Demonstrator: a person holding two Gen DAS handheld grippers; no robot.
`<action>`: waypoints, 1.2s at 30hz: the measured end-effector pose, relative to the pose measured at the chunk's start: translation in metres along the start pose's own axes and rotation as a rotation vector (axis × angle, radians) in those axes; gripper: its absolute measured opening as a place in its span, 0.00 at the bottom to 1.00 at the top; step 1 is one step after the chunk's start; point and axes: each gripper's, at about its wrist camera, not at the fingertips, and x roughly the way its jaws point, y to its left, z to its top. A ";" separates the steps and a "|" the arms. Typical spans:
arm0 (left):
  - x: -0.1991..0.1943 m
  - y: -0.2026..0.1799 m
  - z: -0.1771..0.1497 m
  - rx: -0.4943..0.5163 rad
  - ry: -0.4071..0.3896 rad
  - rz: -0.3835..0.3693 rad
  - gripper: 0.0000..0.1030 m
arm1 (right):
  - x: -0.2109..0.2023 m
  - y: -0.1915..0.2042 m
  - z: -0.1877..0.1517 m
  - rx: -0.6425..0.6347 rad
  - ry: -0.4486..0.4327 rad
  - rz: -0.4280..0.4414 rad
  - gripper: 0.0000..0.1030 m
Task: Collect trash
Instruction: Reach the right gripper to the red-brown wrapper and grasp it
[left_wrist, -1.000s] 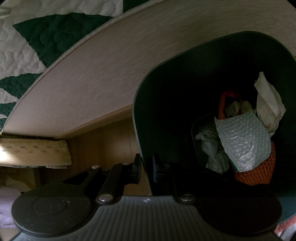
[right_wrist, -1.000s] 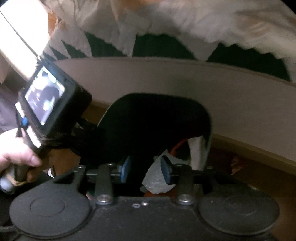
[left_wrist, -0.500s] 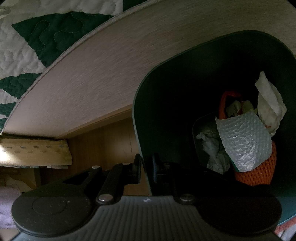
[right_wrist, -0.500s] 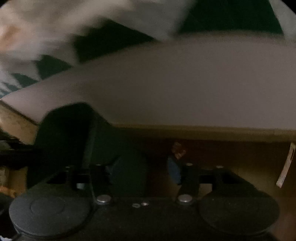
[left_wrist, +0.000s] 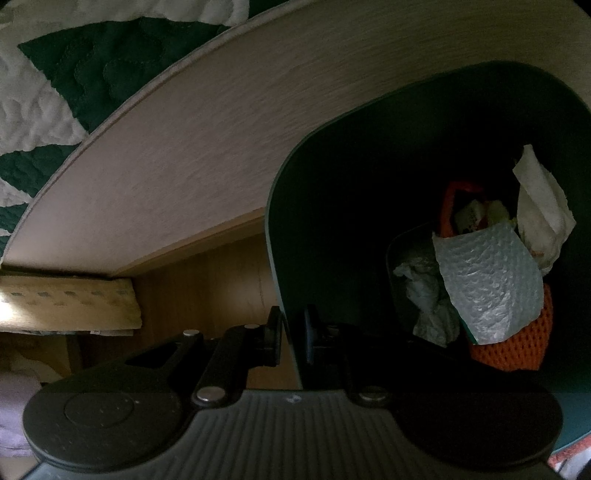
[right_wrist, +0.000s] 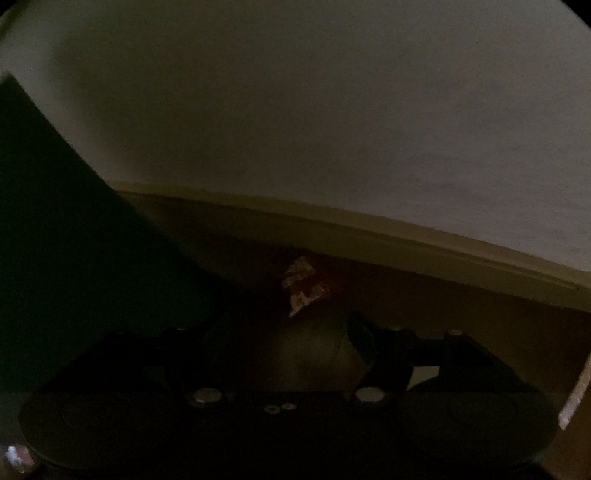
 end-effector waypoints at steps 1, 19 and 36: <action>-0.001 0.001 0.000 0.001 -0.001 -0.002 0.11 | 0.009 0.002 0.000 -0.007 -0.001 -0.007 0.68; 0.000 0.006 0.002 0.001 -0.003 -0.029 0.11 | 0.103 0.001 0.018 -0.005 0.142 -0.155 0.62; 0.003 0.003 0.001 0.005 0.008 -0.015 0.11 | 0.079 -0.002 0.020 -0.008 0.126 -0.161 0.21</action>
